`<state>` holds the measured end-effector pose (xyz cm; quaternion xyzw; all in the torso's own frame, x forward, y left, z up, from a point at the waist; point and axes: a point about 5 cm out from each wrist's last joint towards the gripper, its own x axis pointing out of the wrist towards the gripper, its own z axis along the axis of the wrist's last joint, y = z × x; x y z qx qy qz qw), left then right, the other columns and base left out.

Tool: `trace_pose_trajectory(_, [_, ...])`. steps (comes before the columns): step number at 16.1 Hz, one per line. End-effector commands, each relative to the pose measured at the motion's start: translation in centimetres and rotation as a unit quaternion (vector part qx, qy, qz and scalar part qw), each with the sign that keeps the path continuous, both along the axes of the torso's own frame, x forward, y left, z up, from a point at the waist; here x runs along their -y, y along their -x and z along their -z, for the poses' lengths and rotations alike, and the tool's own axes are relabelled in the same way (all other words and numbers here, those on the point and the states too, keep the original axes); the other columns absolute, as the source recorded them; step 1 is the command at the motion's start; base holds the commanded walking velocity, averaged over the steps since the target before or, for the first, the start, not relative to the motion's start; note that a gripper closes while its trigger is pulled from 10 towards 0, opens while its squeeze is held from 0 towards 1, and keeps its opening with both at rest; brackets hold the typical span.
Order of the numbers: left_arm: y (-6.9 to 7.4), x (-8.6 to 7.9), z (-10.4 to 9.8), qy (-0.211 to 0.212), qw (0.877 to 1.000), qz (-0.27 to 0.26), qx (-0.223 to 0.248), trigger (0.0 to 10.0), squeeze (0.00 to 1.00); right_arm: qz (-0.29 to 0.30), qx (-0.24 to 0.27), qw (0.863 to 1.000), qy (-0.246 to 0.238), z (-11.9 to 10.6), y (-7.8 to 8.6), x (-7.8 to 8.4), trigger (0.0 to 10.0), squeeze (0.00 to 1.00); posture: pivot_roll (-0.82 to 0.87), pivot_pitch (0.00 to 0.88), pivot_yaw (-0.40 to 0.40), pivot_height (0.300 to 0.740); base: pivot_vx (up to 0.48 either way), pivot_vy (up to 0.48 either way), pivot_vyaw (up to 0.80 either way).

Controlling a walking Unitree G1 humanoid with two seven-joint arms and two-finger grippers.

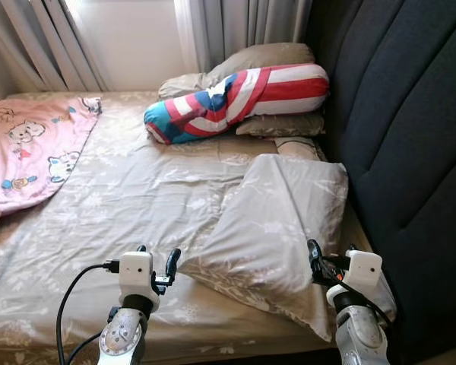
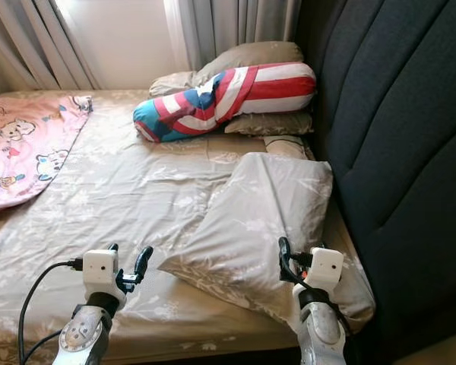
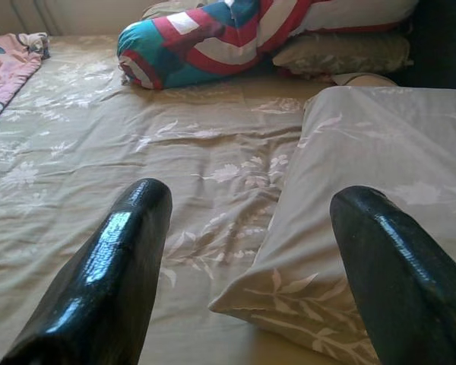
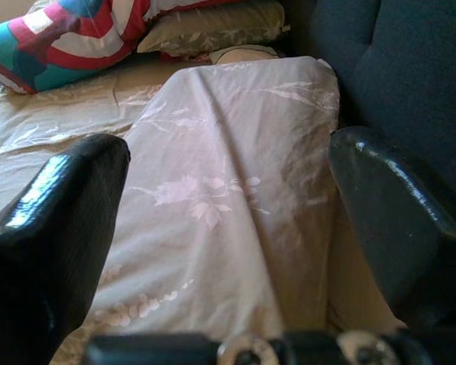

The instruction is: Clean up the room

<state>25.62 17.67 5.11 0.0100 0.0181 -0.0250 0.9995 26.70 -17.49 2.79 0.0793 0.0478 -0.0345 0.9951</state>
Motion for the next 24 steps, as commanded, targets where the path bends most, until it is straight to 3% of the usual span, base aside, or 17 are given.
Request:
trace_pose_trajectory(1, [-0.33,-0.06,-0.71,0.004,1.000,-0.003,0.012,10.0,0.00,-0.001,0.009,1.000,0.000,-0.56,-0.34,-0.19,10.0,0.00,-0.05,0.048,-0.018,0.740,0.000,0.000,0.00])
trace_pose_trajectory(7, [-0.41,-0.28,-0.97,0.002,1.000,-0.004,0.015,10.0,0.00,-0.007,0.005,1.000,-0.001,-0.40,-0.25,-0.68,10.0,0.00,-0.05,0.062,-0.013,0.740,0.000,0.000,0.00])
trace_pose_trajectory(15, [-0.52,-0.18,-1.14,0.002,1.000,-0.004,0.016,10.0,0.00,-0.011,0.003,1.000,0.000,-0.47,-0.39,-0.79,10.0,0.00,-0.05,0.066,-0.013,0.740,0.245,0.000,0.00])
trace_pose_trajectory(24, [-0.55,0.17,-1.31,0.004,1.000,0.001,0.018,10.0,0.00,-0.014,0.007,1.000,-0.003,-0.67,-0.41,-1.03,10.0,0.00,-0.05,0.071,-0.016,0.740,0.000,0.000,0.00])
